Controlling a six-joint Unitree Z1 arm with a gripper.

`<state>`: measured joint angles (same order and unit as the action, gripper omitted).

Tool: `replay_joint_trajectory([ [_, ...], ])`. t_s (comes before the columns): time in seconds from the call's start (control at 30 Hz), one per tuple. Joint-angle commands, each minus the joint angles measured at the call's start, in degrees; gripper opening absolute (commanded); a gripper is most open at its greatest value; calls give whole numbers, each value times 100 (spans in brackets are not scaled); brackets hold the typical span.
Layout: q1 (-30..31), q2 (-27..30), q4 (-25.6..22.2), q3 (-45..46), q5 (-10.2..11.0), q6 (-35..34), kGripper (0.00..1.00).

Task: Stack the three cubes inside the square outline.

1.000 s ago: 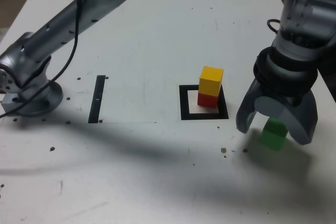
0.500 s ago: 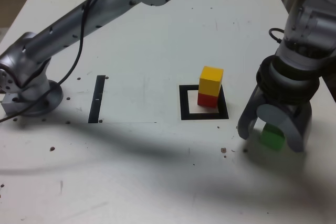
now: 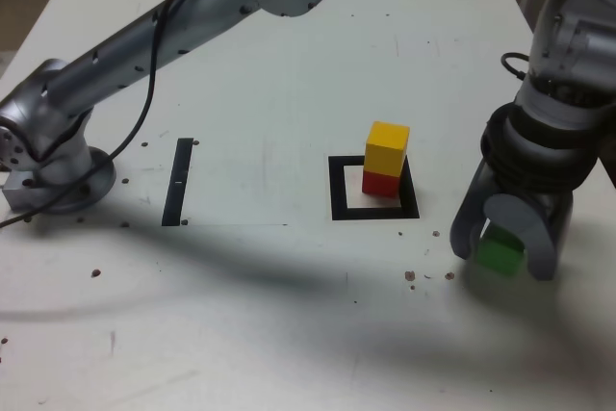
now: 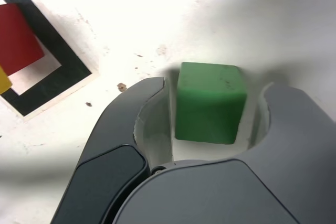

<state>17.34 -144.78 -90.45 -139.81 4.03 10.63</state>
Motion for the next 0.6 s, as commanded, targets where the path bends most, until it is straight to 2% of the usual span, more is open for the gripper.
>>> replay_joint_trajectory([
  [0.0, 15, -24, -43, -20, -15, 9, 28],
  [0.57, 15, 49, -88, 26, 23, 9, 28],
])
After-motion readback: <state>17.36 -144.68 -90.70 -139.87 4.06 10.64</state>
